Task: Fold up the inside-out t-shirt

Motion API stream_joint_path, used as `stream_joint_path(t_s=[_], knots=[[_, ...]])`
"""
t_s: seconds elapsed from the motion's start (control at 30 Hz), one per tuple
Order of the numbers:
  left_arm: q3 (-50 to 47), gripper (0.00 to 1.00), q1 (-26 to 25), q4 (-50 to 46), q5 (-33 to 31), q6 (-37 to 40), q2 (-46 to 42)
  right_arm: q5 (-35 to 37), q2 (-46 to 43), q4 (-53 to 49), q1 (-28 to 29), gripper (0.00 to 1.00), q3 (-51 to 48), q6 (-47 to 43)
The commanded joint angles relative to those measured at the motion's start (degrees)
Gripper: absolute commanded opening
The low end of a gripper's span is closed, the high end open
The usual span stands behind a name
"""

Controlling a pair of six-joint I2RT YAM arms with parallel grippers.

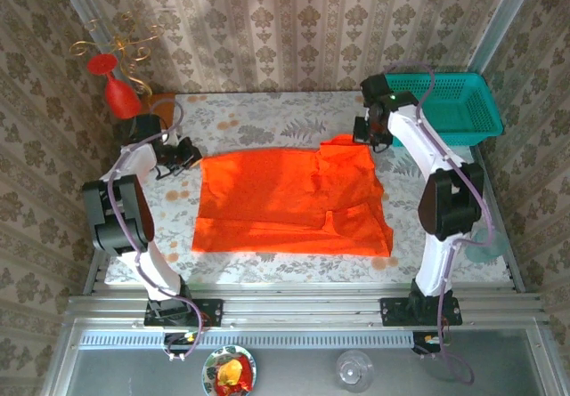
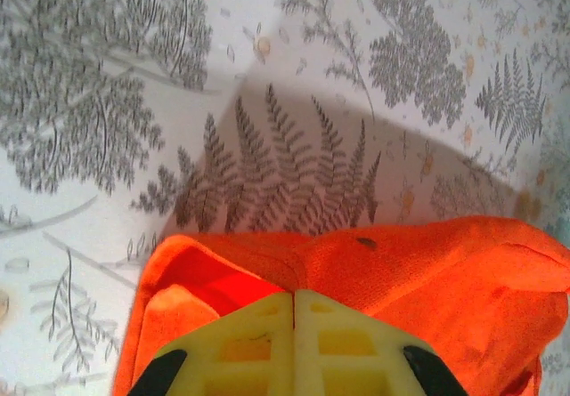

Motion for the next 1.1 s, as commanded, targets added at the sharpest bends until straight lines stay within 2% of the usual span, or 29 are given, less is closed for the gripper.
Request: stream_joint_path(t_s=[0.0,0.3,0.6,0.8,1.07], knots=[[-3.9,0.00,0.9,0.2,1.4,-0.7,-4.2,-1.0,-7.9,-0.2,-0.1,0.00,-7.2,2.4],[-12.5,0.00,1.6,-2.0,0.3,-1.1,-12.6,-3.6,-23.0,-0.9,-0.1,0.00,-25.5,3.1],[-17.1,0.00,1.6,-5.6,-1.3,-1.0,-18.4,-6.8,-33.1,-2.4,0.4,0.00,-35.3,5.4],[-19.6,0.00,1.8,-6.0,-3.9,-0.3,-18.5,-8.6,-37.2,-3.3,3.0,0.00,-39.6,7.5],[-22.8,0.00,1.9,-4.0,-5.2,-1.8,-18.0,-8.1,-37.9,-1.5,4.9,0.00,-46.3,10.1]])
